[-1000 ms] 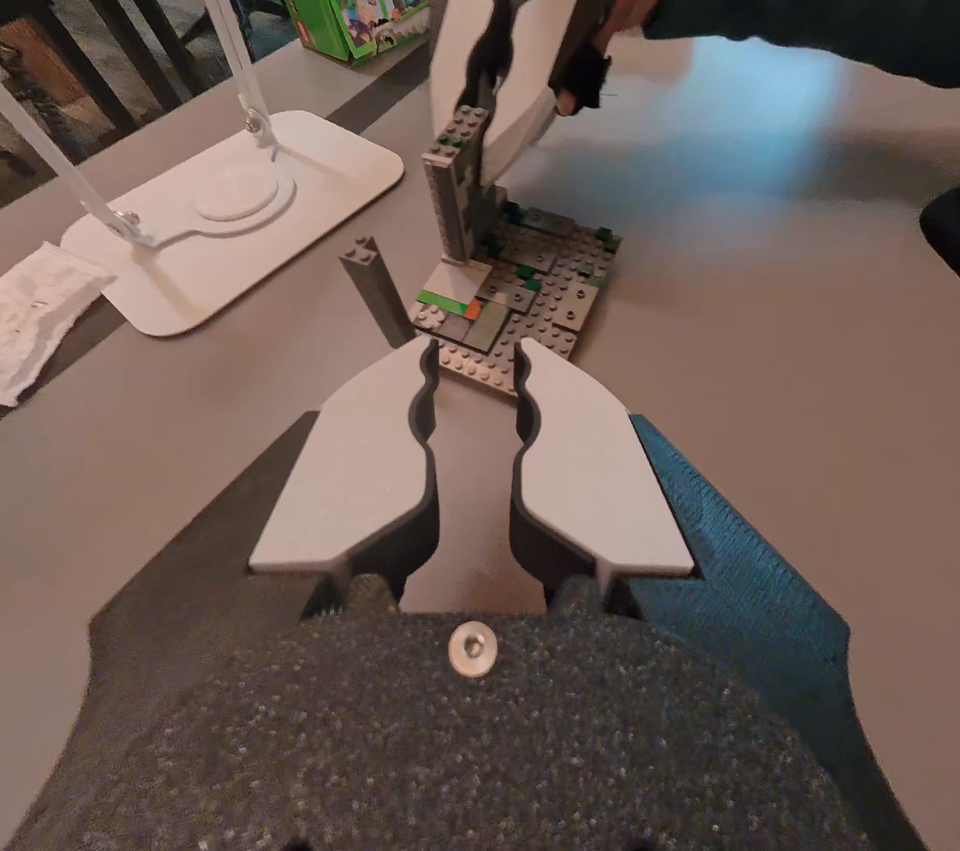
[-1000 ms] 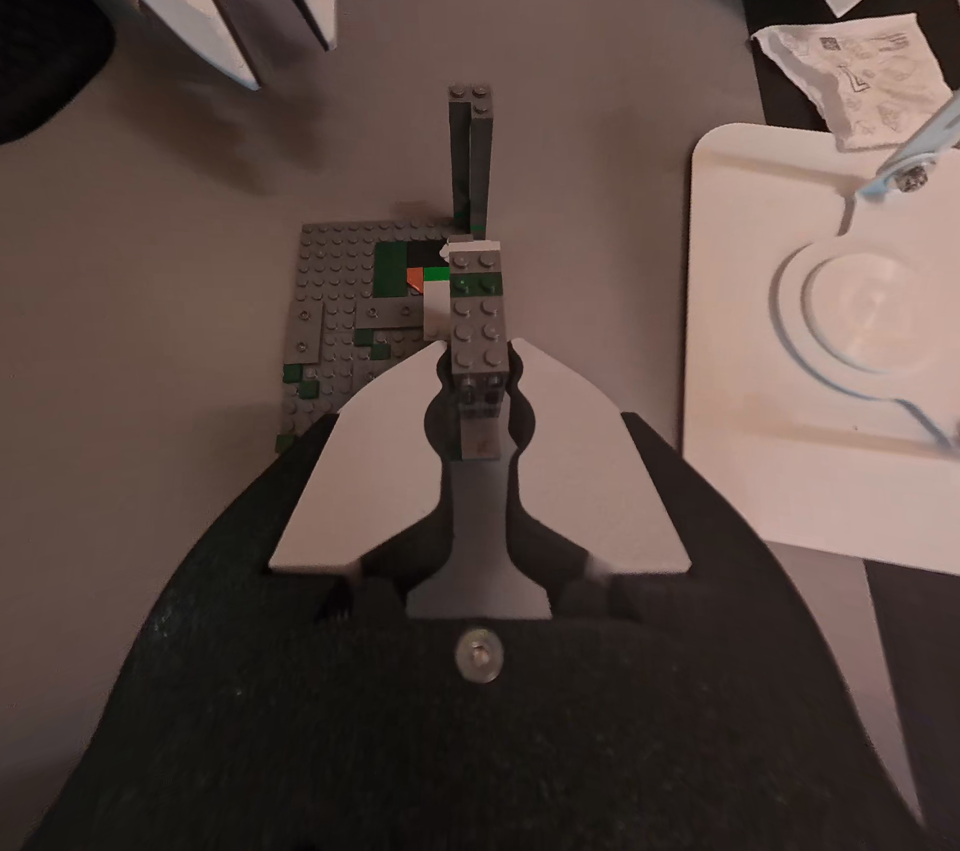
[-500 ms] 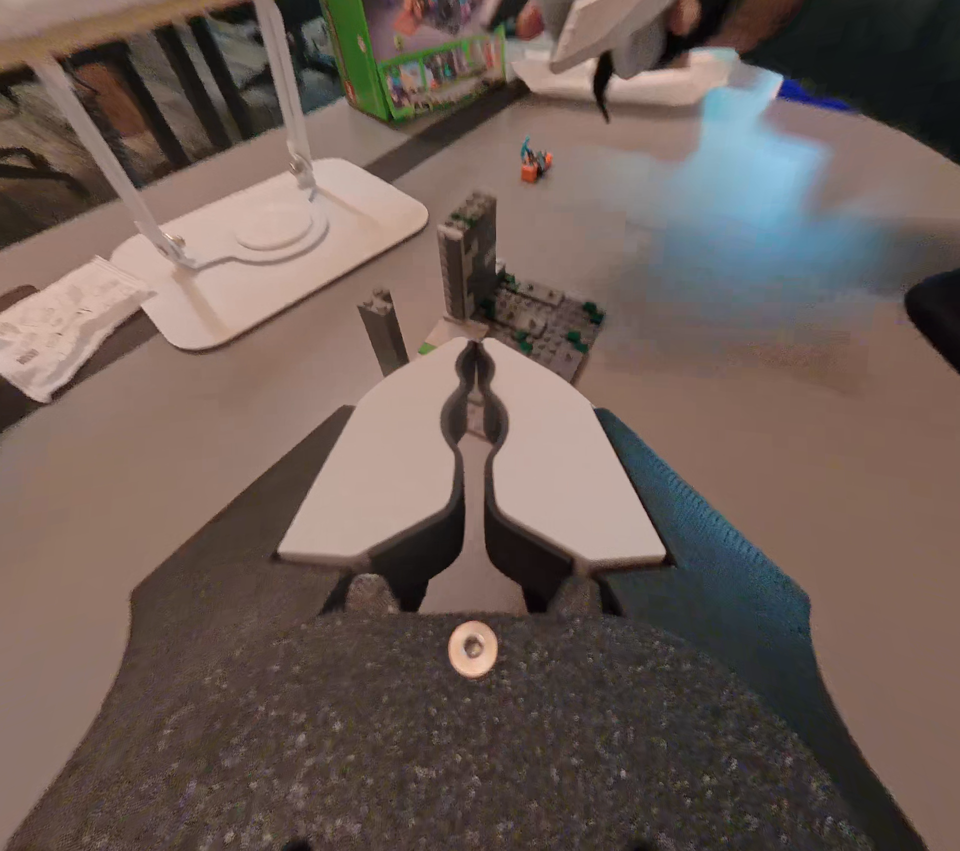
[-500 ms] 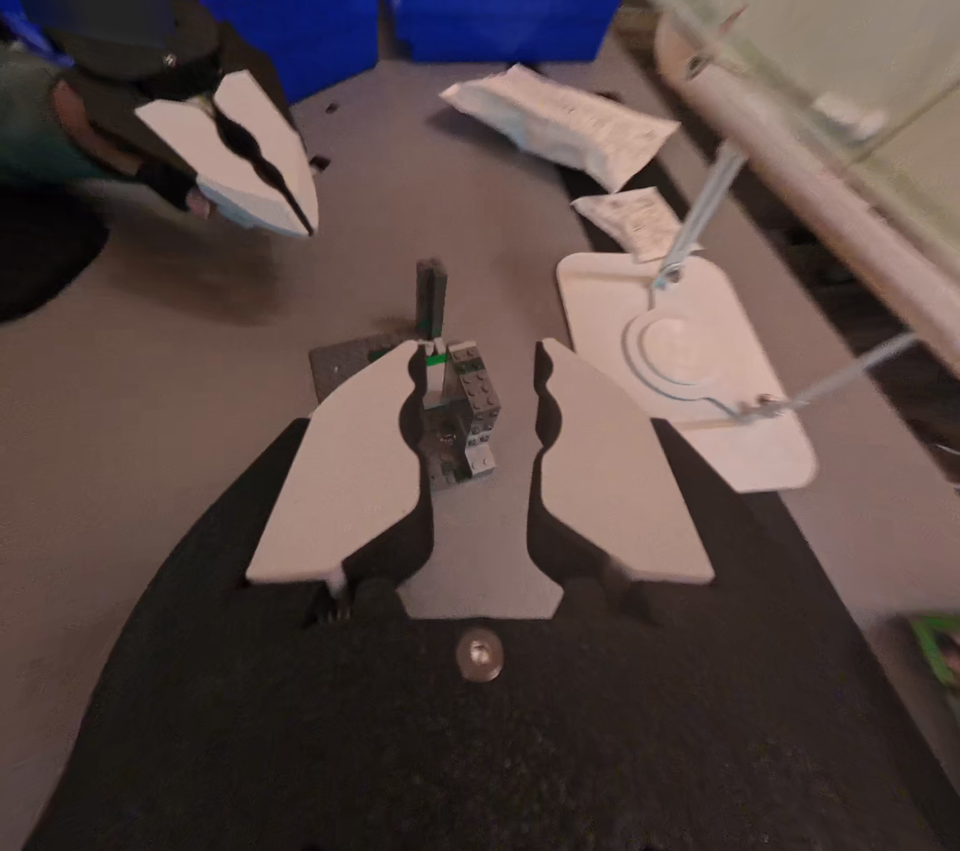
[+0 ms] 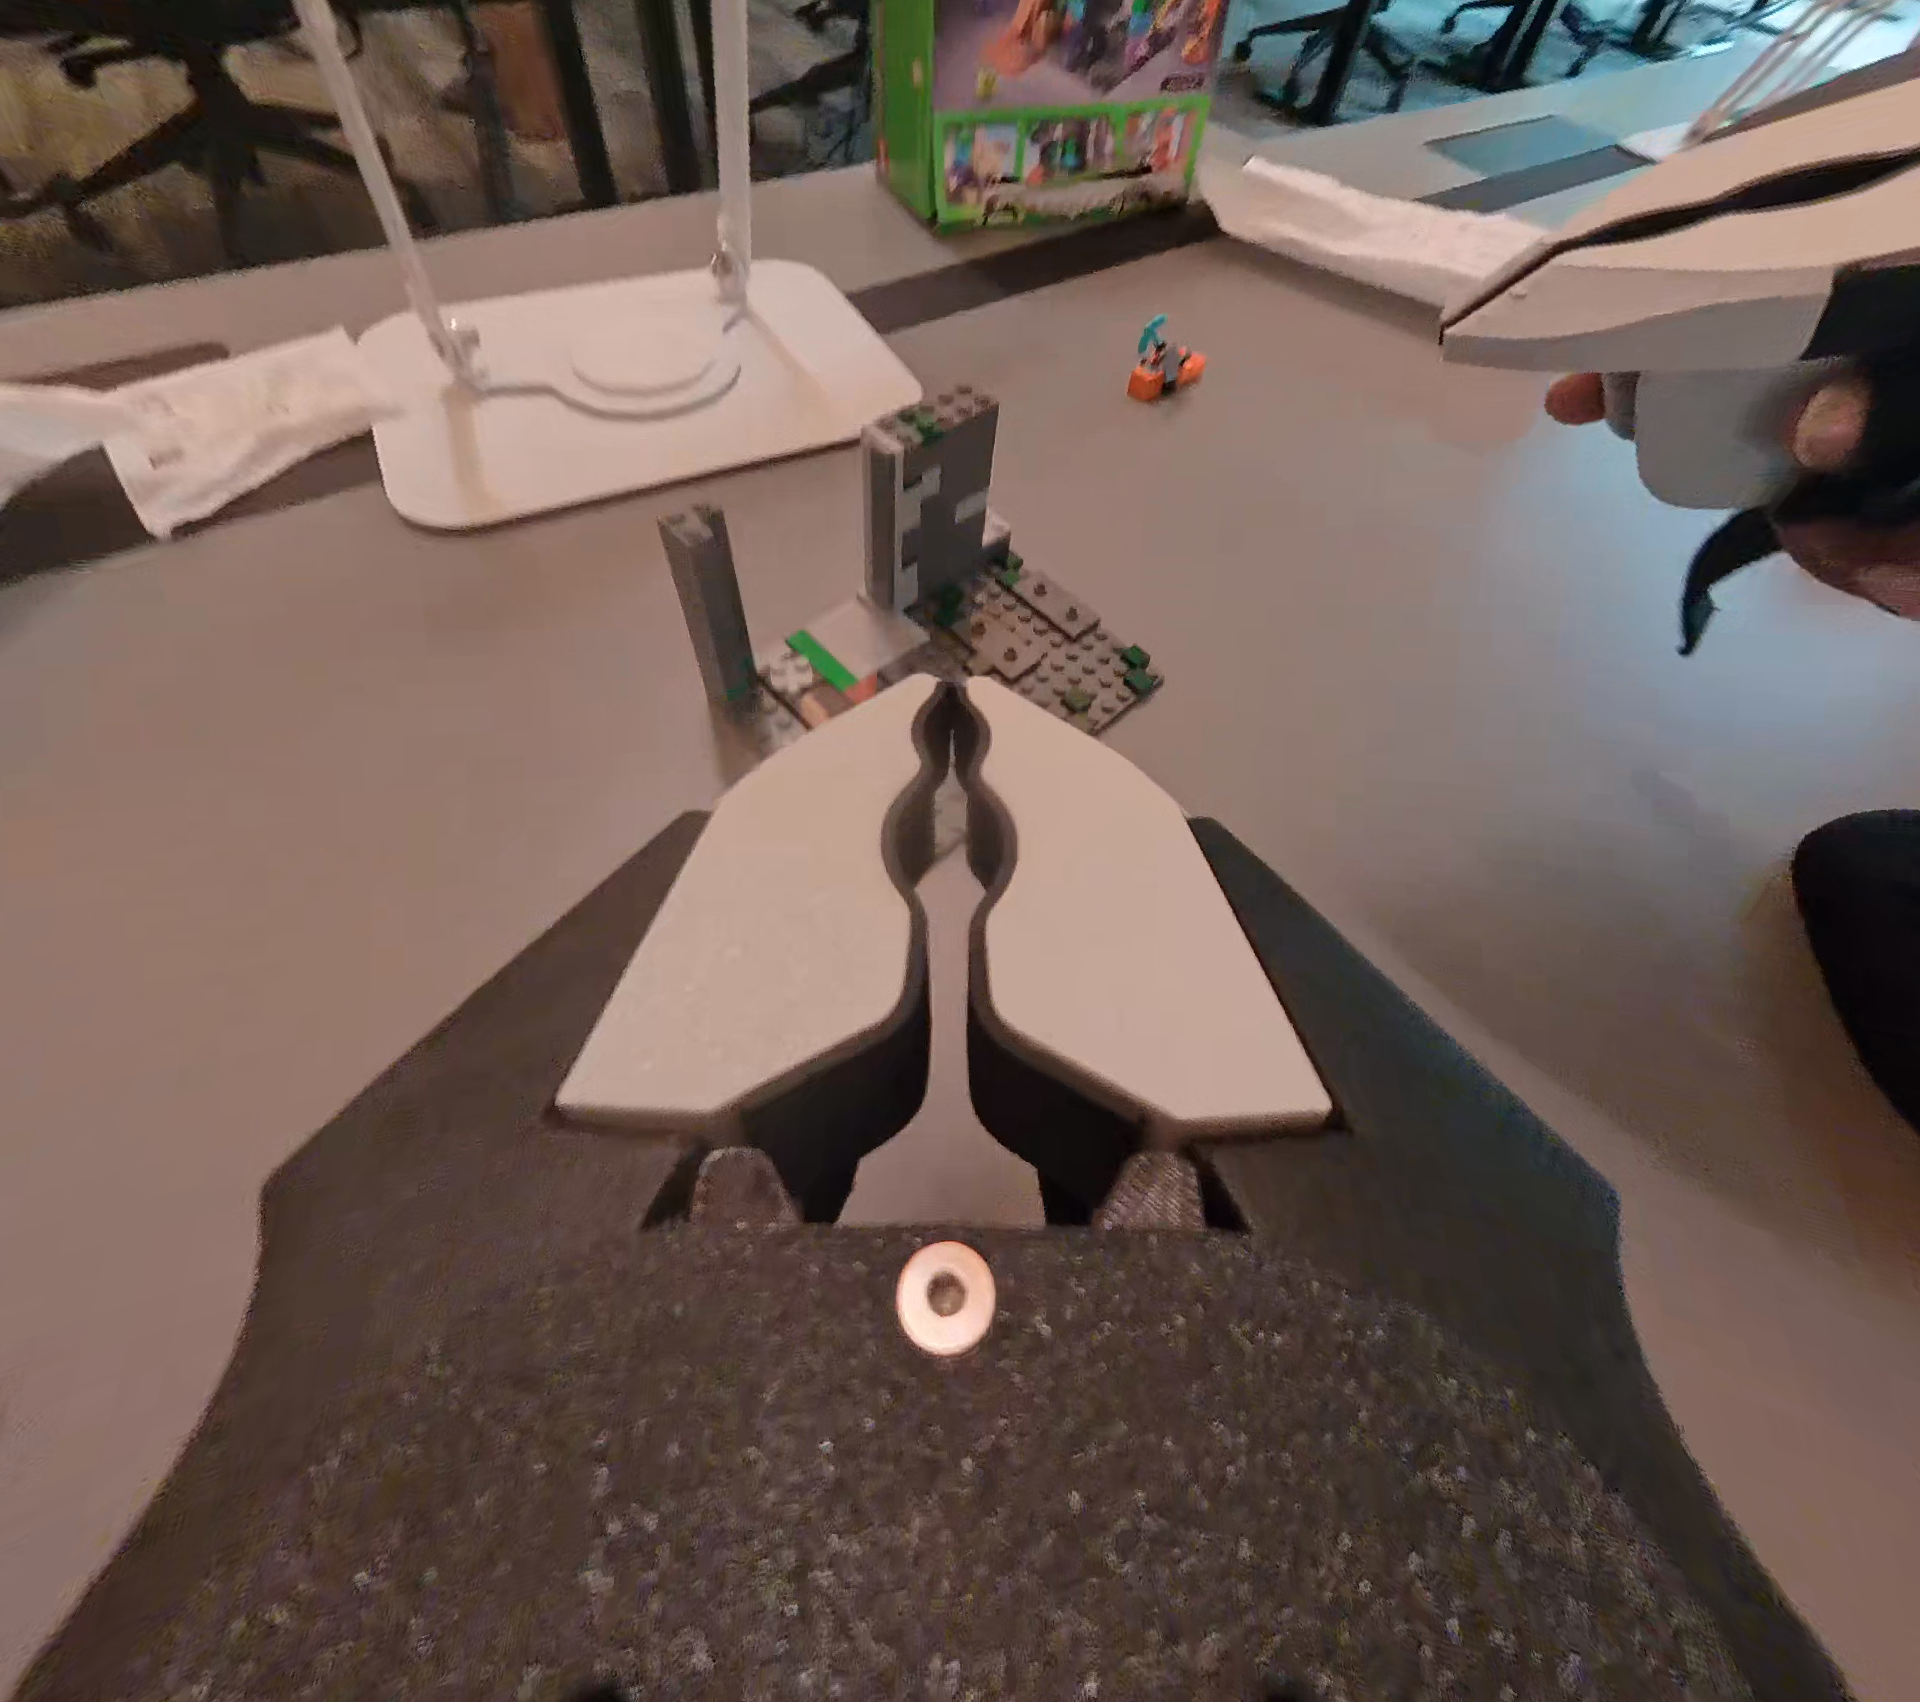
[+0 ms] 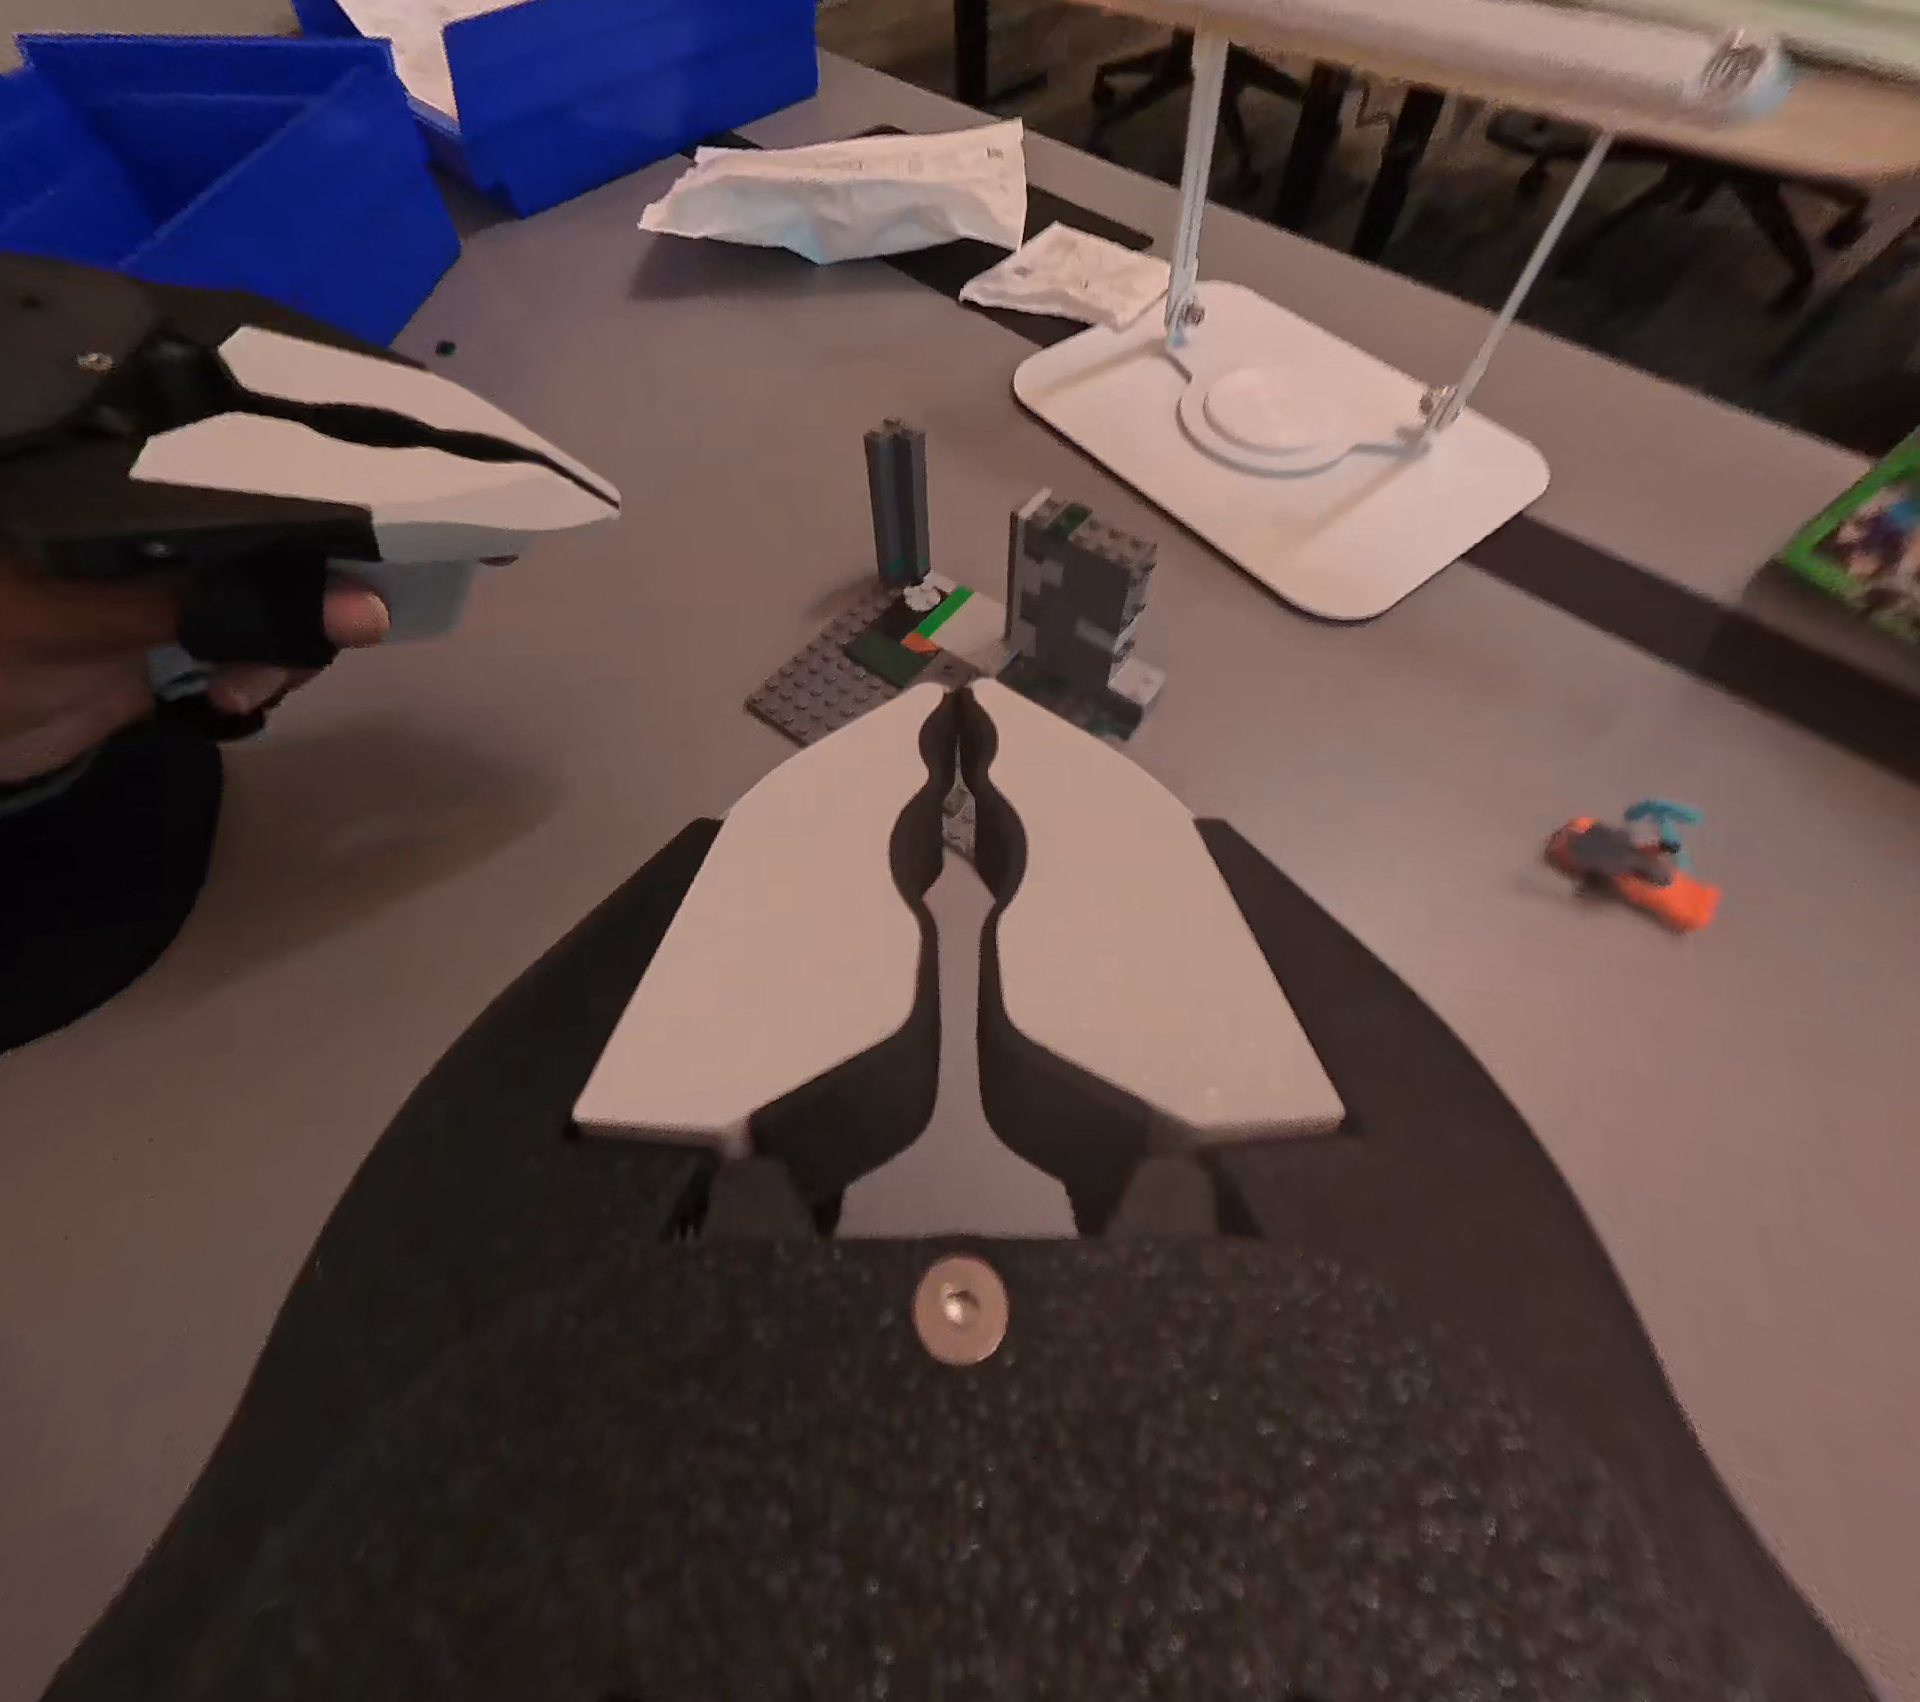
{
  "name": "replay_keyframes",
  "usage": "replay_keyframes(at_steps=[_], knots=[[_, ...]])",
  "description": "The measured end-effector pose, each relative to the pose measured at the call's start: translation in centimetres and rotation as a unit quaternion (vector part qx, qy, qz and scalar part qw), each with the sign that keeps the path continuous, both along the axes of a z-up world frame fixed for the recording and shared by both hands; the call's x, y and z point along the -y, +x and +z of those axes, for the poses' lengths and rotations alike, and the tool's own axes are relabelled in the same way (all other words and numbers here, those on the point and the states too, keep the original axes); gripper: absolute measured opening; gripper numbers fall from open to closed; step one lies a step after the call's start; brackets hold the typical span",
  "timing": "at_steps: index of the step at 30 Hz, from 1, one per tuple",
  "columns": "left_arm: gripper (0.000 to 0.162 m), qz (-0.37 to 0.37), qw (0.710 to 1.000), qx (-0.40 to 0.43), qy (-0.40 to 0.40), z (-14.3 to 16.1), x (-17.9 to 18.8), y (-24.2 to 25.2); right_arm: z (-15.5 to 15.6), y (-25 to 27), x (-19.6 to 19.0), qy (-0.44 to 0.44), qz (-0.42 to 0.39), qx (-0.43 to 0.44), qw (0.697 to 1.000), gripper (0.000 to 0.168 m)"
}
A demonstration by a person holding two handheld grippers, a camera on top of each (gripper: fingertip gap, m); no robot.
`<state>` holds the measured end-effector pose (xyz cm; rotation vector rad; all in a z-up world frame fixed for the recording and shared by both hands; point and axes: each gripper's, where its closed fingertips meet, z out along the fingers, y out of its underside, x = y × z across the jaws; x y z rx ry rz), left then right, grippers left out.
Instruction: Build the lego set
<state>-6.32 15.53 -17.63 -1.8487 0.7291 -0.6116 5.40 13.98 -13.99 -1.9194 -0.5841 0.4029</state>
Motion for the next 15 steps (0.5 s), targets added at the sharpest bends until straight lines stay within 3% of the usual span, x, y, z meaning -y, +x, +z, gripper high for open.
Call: replay_keyframes(at_steps=[5,15], knots=[[0.0,0.042,0.998,-0.052,-0.018,-3.1,0.1,-0.8,-3.5,-1.5,0.2,-0.039,-0.016,-0.02,0.999,0.0],[0.0,0.07,0.987,-0.144,-0.028,-7.0,-0.1,-2.5,-9.8,-1.8,0.2,-0.094,-0.037,0.037,0.994,0.0]])
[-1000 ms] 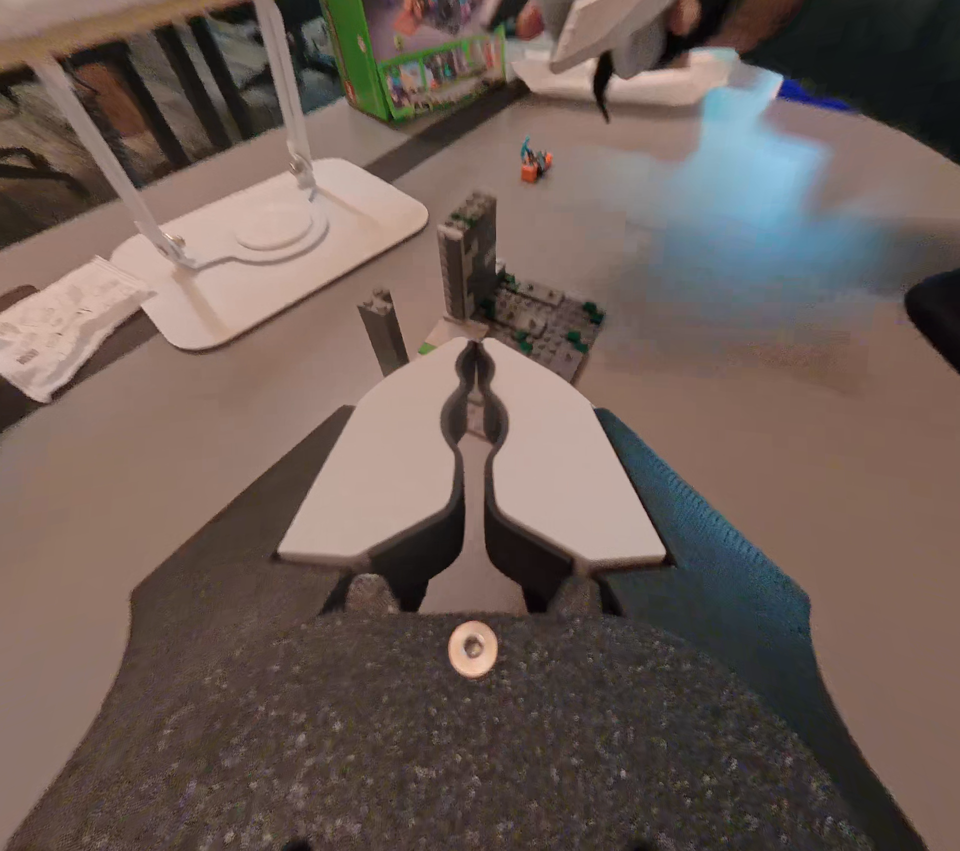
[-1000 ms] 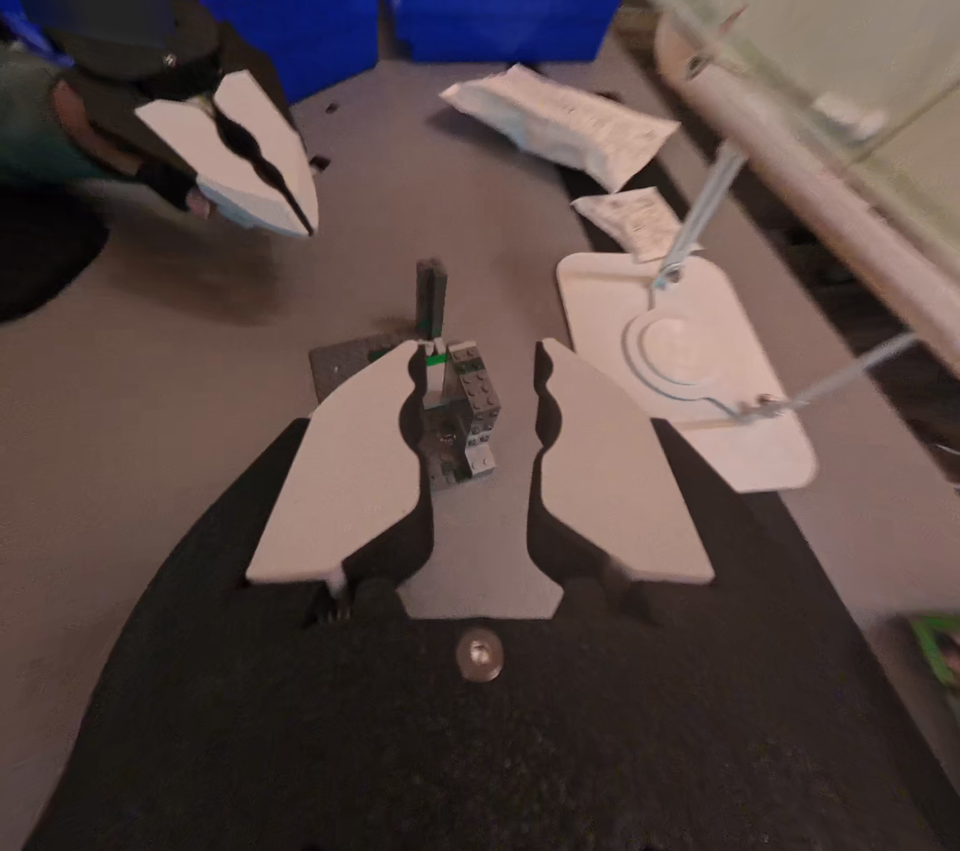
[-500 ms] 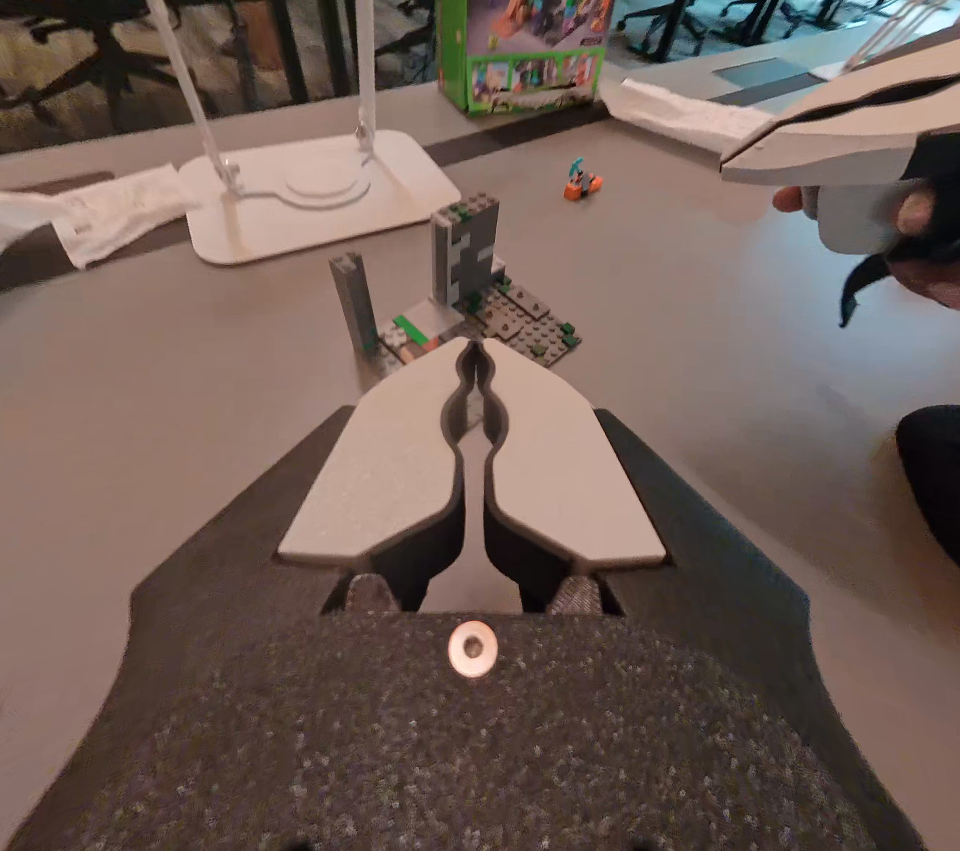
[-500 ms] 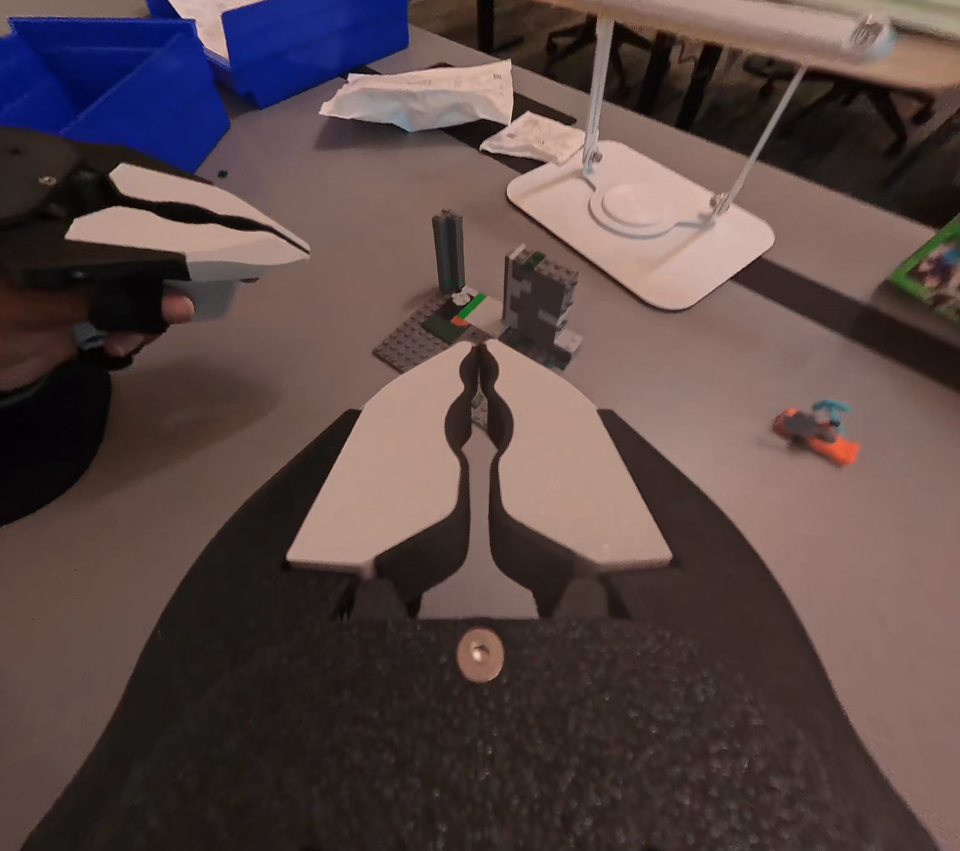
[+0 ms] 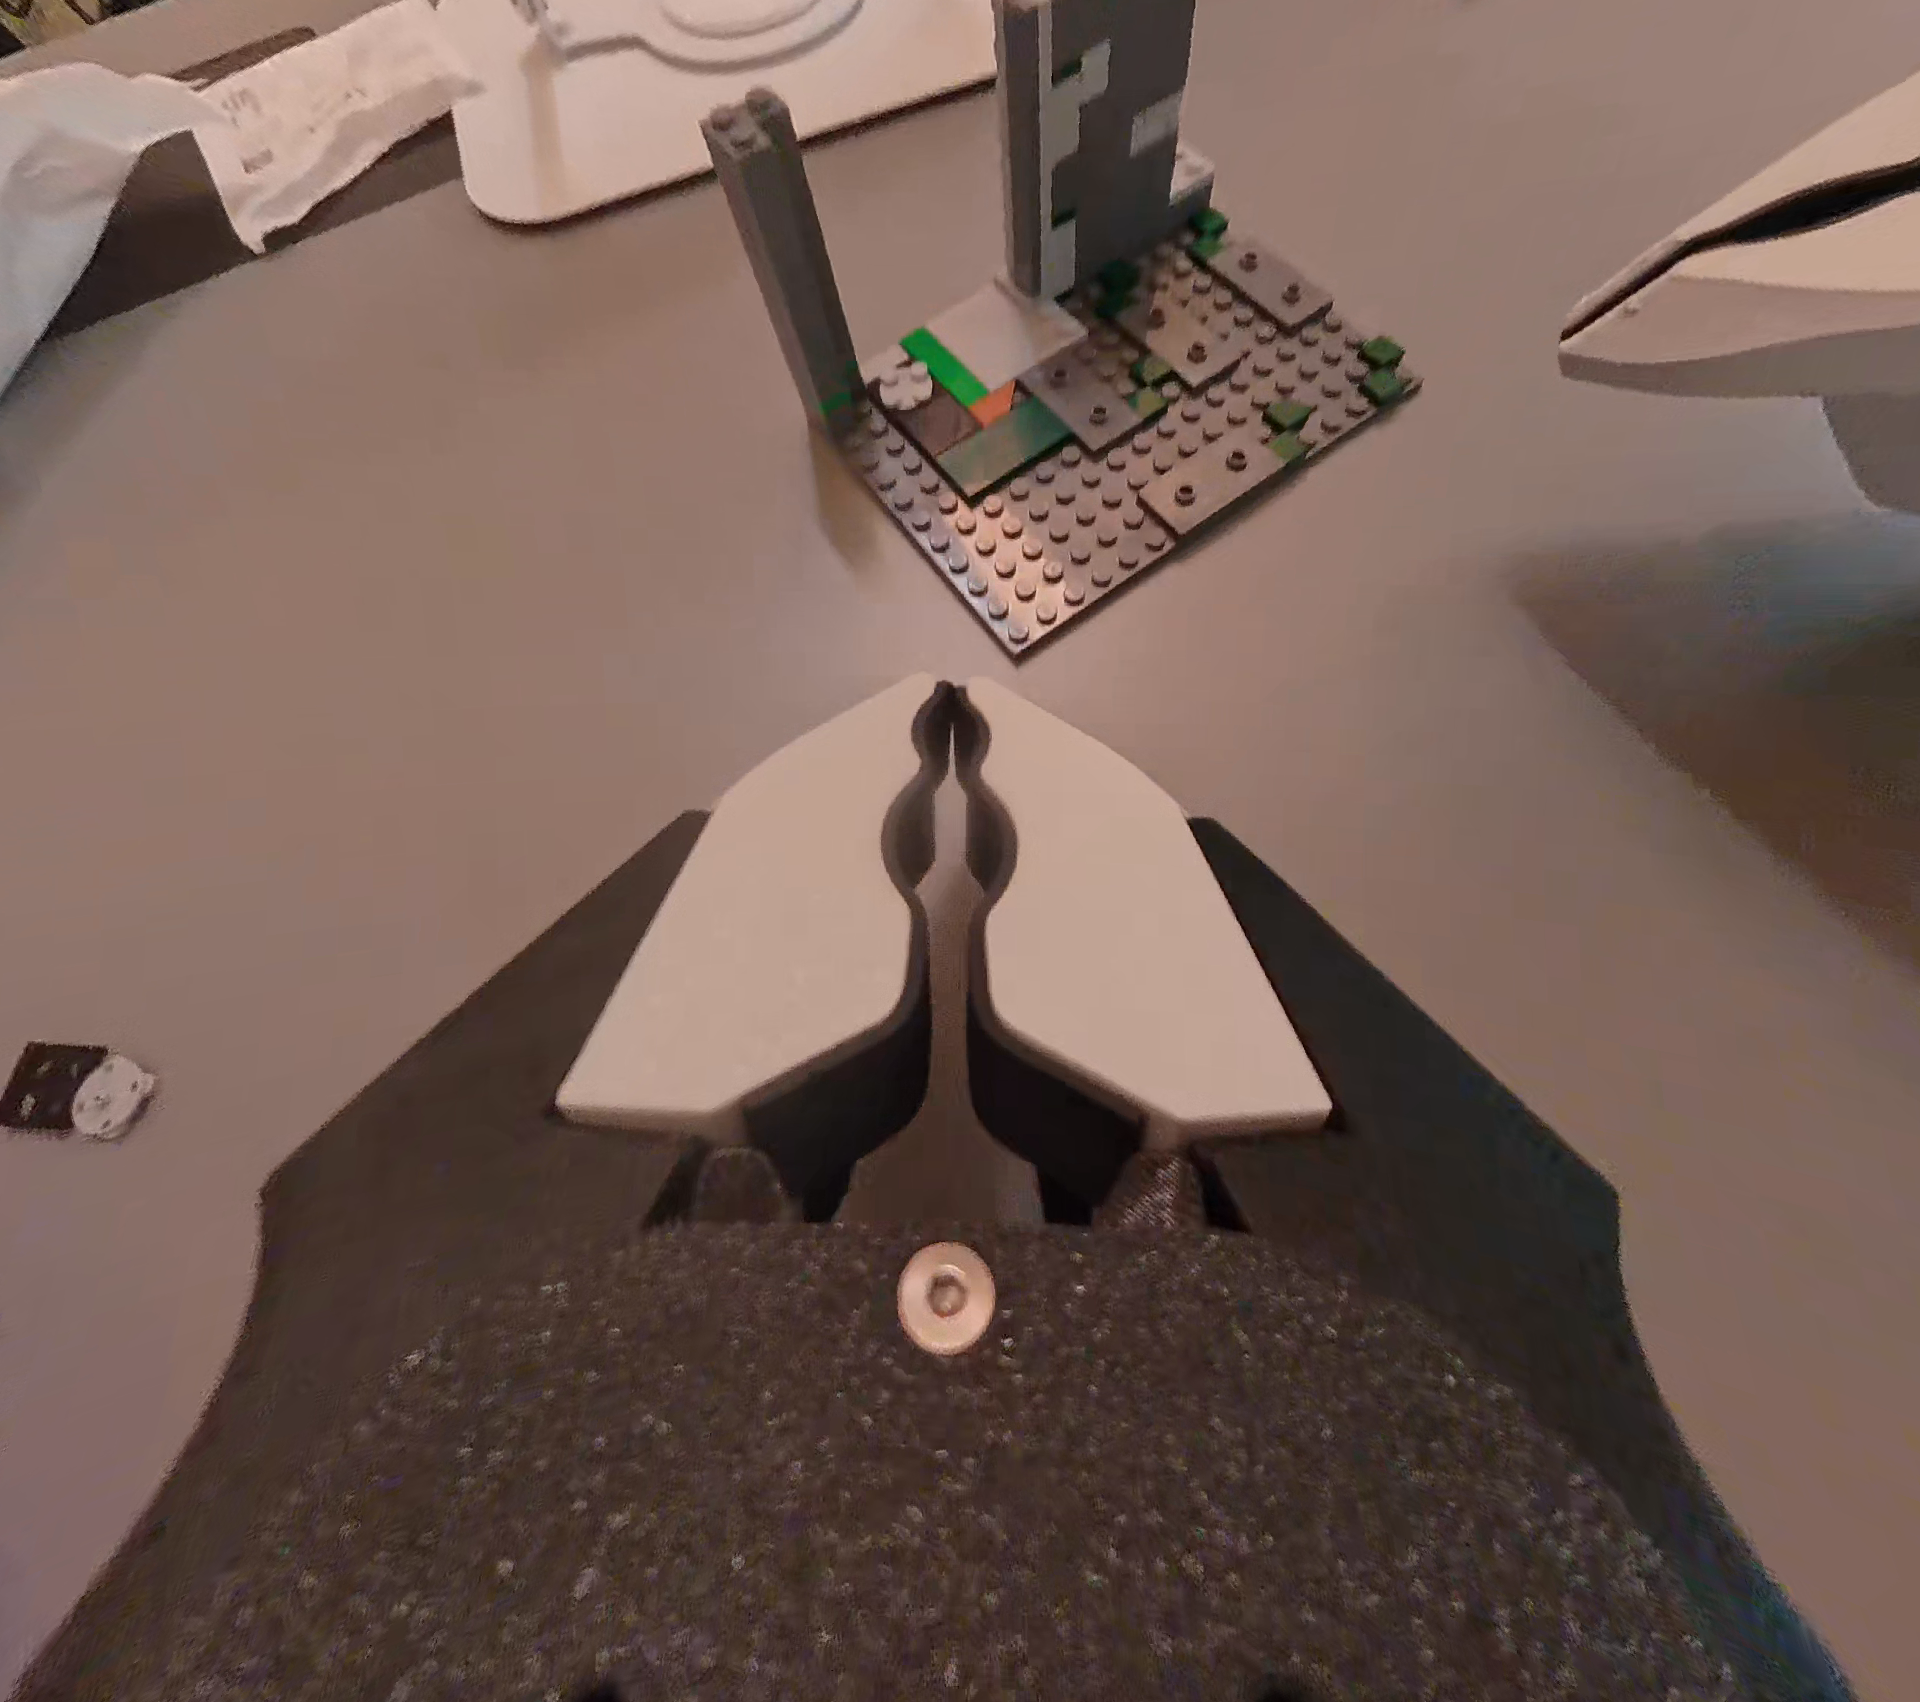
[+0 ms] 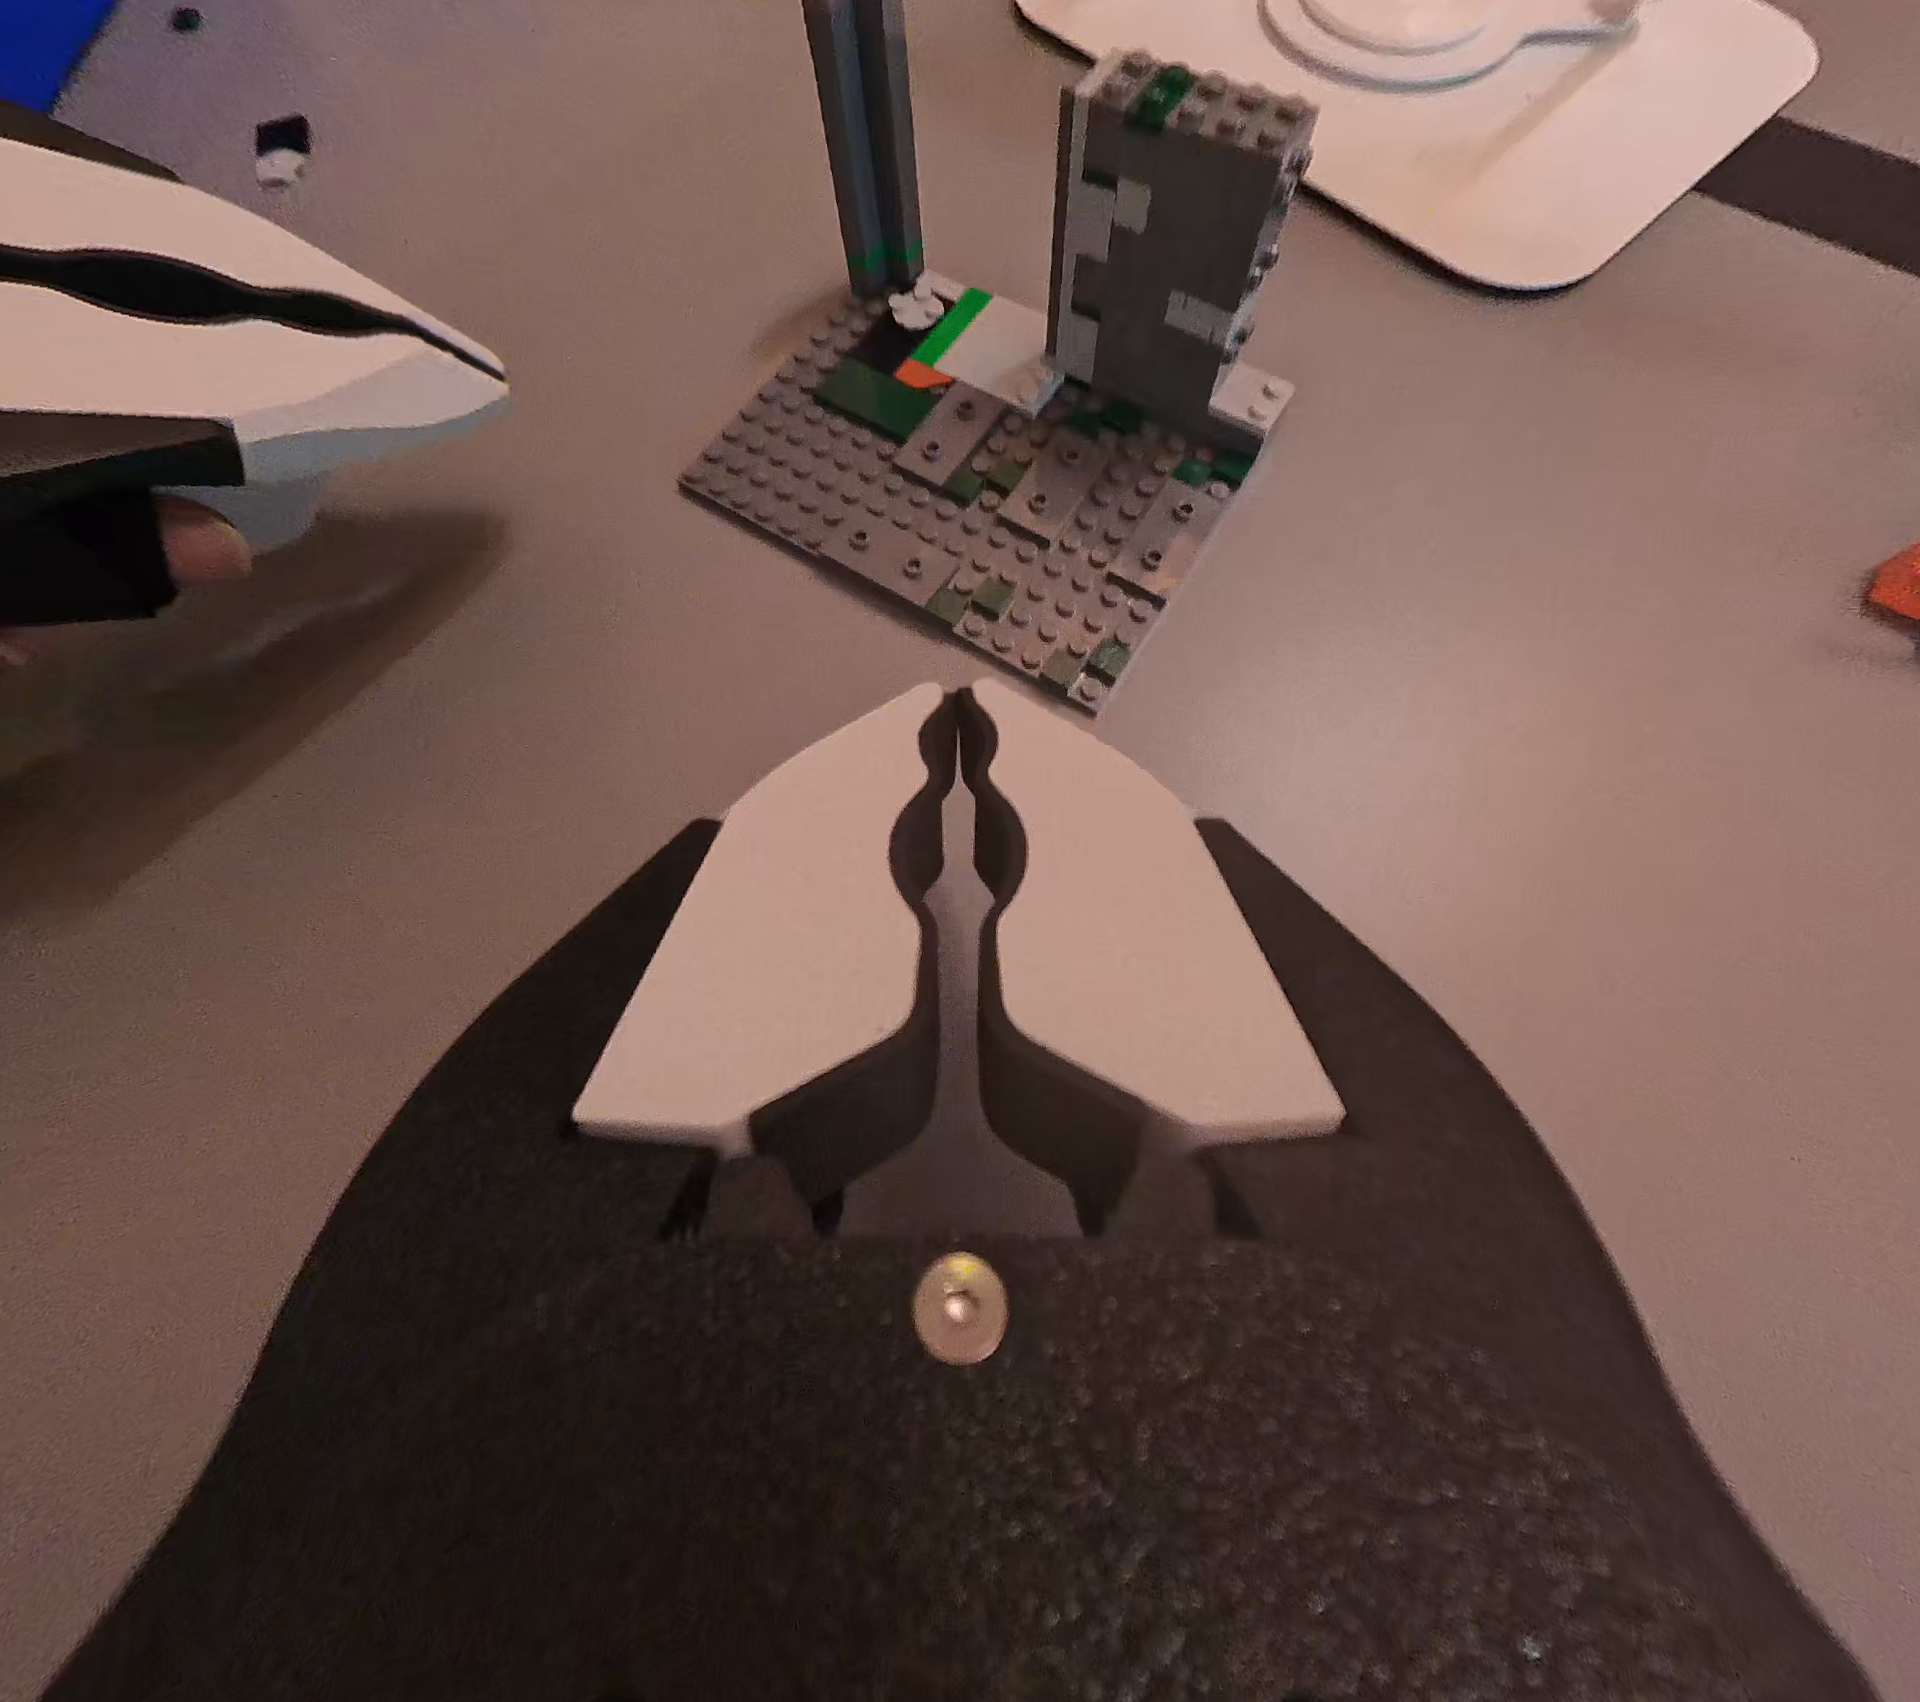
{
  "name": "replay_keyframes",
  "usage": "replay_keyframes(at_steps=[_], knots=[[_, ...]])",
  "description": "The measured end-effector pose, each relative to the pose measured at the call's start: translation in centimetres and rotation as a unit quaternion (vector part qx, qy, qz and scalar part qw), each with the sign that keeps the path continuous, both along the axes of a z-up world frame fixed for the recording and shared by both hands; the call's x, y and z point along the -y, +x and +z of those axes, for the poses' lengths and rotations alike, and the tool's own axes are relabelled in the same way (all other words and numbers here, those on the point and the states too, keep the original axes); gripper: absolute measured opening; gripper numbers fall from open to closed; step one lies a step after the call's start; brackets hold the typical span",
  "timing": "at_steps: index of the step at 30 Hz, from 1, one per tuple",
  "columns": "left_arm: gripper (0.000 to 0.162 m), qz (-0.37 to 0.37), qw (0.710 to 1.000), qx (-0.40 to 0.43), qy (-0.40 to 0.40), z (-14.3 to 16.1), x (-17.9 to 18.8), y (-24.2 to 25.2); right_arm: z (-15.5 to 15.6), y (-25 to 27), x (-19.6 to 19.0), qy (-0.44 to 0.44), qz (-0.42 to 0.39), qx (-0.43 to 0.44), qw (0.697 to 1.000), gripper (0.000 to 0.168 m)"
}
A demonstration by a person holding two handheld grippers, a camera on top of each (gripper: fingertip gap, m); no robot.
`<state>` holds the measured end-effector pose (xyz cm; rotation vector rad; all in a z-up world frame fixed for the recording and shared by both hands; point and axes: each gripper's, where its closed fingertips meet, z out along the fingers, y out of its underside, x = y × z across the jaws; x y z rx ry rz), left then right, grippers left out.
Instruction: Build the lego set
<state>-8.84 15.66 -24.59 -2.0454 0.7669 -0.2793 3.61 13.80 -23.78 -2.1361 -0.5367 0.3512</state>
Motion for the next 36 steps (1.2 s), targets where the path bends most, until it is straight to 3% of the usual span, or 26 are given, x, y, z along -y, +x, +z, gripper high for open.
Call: replay_keyframes(at_steps=[36], knots=[[0.0,-0.006,0.998,-0.068,-0.016,-2.8,-0.1,-1.3,-2.4,0.9,0.4,-0.02,-0.001,0.044,0.999,0.0]])
